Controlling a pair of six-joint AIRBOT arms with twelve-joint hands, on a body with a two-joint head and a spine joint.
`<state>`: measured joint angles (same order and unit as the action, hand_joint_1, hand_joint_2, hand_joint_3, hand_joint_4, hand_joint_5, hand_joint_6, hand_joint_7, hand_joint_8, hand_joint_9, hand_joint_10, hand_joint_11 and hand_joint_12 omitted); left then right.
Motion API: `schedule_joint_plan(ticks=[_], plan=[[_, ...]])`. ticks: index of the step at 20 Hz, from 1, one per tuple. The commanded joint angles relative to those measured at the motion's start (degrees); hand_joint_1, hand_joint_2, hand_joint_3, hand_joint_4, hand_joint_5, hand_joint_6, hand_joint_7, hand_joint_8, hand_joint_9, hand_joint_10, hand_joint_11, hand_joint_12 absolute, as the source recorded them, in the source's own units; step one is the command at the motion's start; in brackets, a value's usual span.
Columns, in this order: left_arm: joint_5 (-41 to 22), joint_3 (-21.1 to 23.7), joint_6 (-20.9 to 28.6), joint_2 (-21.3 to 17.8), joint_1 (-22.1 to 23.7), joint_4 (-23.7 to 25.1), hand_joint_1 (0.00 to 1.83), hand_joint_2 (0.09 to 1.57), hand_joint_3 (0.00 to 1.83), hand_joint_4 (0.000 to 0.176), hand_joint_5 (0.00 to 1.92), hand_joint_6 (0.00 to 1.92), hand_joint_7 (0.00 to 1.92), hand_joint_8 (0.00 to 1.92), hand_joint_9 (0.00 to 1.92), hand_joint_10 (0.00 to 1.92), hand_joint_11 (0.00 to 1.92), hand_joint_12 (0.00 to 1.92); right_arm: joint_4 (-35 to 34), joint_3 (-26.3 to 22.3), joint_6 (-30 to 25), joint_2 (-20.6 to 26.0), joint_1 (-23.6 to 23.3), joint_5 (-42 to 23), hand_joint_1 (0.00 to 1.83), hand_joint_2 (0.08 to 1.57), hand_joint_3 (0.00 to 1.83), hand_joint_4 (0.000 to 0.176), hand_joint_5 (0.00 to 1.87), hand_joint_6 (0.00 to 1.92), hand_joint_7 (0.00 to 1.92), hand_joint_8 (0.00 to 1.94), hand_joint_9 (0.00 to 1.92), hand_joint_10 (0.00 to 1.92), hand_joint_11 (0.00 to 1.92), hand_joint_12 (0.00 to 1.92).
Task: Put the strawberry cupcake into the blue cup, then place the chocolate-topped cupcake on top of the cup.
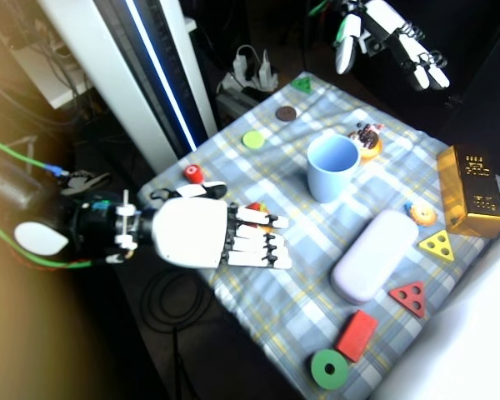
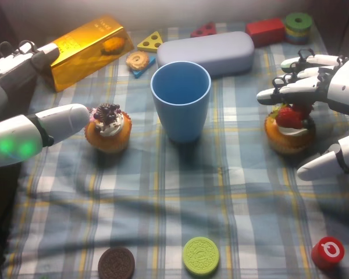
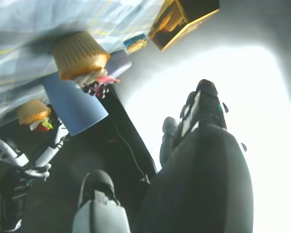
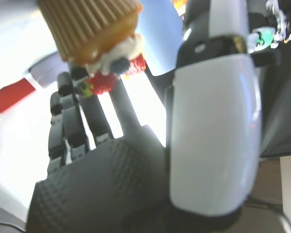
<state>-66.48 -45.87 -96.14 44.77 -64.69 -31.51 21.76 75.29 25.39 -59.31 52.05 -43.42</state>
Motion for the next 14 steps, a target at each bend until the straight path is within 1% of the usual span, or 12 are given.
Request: schedule_joint_plan(ticks=[1,2,3,4,5,6,7,8,9,10,11,14], plan=[[-6.77,-0.19,0.24,0.0,0.15,1.31,0.35,0.94,0.0,0.054,0.21,0.01,0.01,0.0,0.0,0.0,0.0,0.0,-1.46,0.39,-0.44,-0.37,-0.97,-4.48,0.42,0.82,0.0,0.06,0.32,0.0,0.56,0.02,0.32,0.01,0.0,0.18],[-6.7,-0.22,0.24,0.0,0.15,1.37,0.37,0.94,0.0,0.045,0.21,0.01,0.01,0.0,0.0,0.0,0.0,0.0,-1.25,0.87,-0.44,-0.7,-1.12,-3.76,0.43,0.81,0.0,0.063,0.34,0.0,0.61,0.01,0.36,0.01,0.03,0.2],[-6.72,-0.22,0.24,0.0,0.15,1.38,0.36,0.94,0.0,0.047,0.23,0.02,0.04,0.01,0.0,0.0,0.0,0.0,-1.22,1.34,-0.44,-1.0,-1.17,-3.23,0.42,0.84,0.0,0.04,0.36,0.0,0.67,0.01,0.47,0.02,0.12,0.25],[-6.77,-0.21,0.24,0.02,0.15,1.38,0.34,0.95,0.0,0.049,0.22,0.01,0.02,0.0,0.0,0.0,0.0,0.0,-1.22,1.79,-0.44,-1.32,-1.22,-2.96,0.44,0.86,0.0,0.033,0.37,0.0,0.71,0.01,0.63,0.02,0.28,0.41],[-6.8,-0.19,0.24,0.03,0.15,1.38,0.37,0.94,0.0,0.052,0.22,0.01,0.03,0.01,0.0,0.0,0.0,0.0,-1.23,2.04,-0.46,-1.49,-1.27,-2.83,0.62,0.93,0.0,0.017,0.44,0.0,0.91,0.0,0.93,0.02,0.59,0.72],[-6.8,-0.16,0.24,0.03,0.14,1.38,0.37,0.94,0.0,0.052,0.22,0.01,0.03,0.01,0.0,0.0,0.0,0.0,-1.23,2.19,-0.51,-1.6,-1.33,-2.8,0.62,0.93,0.0,0.017,0.44,0.0,0.91,0.0,0.93,0.02,0.59,0.72],[-6.8,-0.14,0.24,0.02,0.14,1.38,0.38,0.95,0.0,0.048,0.23,0.01,0.03,0.01,0.0,0.0,0.0,0.0,-1.23,2.21,-0.51,-1.61,-1.37,-2.8,0.71,0.96,0.0,0.002,0.47,0.0,0.95,0.0,1.03,0.02,0.64,0.98],[-6.81,-0.14,0.24,0.01,0.13,1.38,0.38,0.94,0.0,0.045,0.23,0.01,0.04,0.01,0.0,0.0,0.0,0.0,-1.23,2.21,-0.51,-1.61,-1.47,-2.8,0.72,1.0,0.0,0.0,0.52,0.0,1.05,0.01,1.19,0.08,0.74,1.28],[-6.88,-0.15,0.24,0.01,0.12,1.38,0.37,0.95,0.0,0.041,0.23,0.01,0.04,0.01,0.0,0.0,0.0,0.0,-1.23,2.22,-0.51,-1.61,-1.59,-2.8,0.69,1.04,0.0,0.0,0.62,0.01,1.16,0.03,1.31,0.14,0.8,1.42],[-6.95,-0.14,0.24,0.02,0.11,1.38,0.36,0.95,0.0,0.048,0.23,0.0,0.04,0.01,0.0,0.0,0.0,0.0,-1.23,2.23,-0.51,-1.61,-1.71,-2.81,0.67,1.05,0.0,0.0,0.69,0.01,1.21,0.02,1.31,0.27,0.82,1.48],[-6.99,-0.12,0.24,0.02,0.08,1.38,0.39,0.95,0.0,0.036,0.22,0.0,0.03,0.0,0.0,0.0,0.0,0.0,-1.23,2.23,-0.51,-1.61,-1.88,-2.81,0.75,1.11,0.0,0.0,0.84,0.01,1.29,0.05,1.05,1.12,0.85,1.72],[-7.08,-0.12,0.24,0.02,0.0,1.37,0.36,0.95,0.0,0.029,0.23,0.0,0.04,0.01,0.0,0.0,0.0,0.0,-1.24,2.23,-0.51,-1.61,-2.19,-2.82,0.78,1.12,0.0,0.0,0.92,0.01,1.26,0.03,1.02,0.91,0.8,1.56]])
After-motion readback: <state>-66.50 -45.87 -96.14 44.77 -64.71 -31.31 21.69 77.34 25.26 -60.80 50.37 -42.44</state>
